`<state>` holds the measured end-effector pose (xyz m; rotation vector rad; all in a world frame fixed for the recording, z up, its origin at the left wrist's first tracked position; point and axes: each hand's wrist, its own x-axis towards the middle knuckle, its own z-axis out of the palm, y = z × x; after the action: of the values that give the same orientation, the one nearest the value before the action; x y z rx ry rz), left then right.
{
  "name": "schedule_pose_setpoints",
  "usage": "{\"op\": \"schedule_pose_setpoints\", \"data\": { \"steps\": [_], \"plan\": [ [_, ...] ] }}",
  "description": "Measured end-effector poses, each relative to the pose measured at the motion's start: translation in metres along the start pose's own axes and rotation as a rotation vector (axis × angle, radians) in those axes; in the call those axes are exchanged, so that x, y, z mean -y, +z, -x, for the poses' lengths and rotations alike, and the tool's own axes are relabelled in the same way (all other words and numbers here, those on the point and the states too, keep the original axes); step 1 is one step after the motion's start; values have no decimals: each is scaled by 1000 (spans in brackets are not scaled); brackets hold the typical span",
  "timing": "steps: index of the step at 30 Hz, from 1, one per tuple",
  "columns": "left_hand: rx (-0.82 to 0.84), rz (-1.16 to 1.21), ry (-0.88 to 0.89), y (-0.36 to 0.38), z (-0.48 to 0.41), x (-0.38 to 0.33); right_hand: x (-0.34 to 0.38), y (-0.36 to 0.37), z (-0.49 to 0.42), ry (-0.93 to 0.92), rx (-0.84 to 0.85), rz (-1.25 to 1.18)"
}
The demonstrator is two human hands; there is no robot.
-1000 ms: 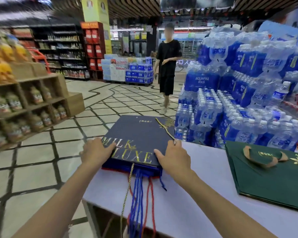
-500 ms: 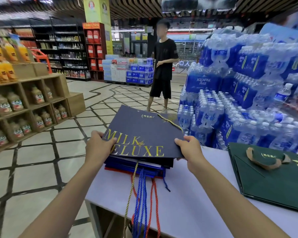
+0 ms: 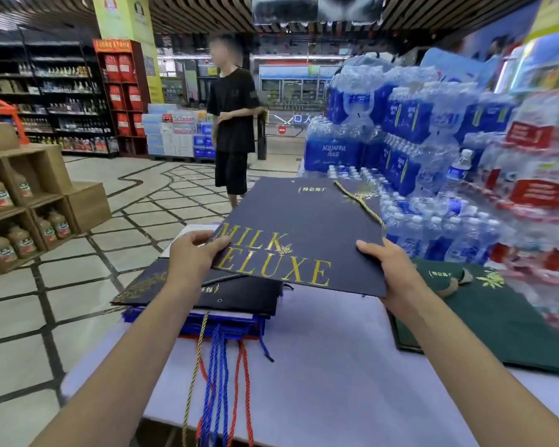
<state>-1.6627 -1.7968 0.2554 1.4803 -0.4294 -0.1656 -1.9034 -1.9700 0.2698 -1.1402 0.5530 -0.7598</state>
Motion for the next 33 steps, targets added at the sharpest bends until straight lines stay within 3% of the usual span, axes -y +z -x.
{"op": "schedule_pose_setpoints", "data": {
  "steps": [5,12,17,23,26,29,33],
  "plan": [
    [169,454,-200,69,28,6,-12,-31,15,-151,-165,-101],
    [481,569,-372,160,133,35,-46,-44,26,-305,-343,60],
    [549,545,-342,152,119,55,-2,-100,36,-167,-373,-82],
    [783,357,-497,127,96,66,38,-171,48,58,-426,-33],
    [756,404,-540,130,96,62,34,-187,53,60,-465,-10],
    [651,684,-652,138,99,60,13,-182,57,-42,-505,-112],
    [716,781,-601,153,117,62,-14,-145,71,-107,-529,-105]
  ]
}}
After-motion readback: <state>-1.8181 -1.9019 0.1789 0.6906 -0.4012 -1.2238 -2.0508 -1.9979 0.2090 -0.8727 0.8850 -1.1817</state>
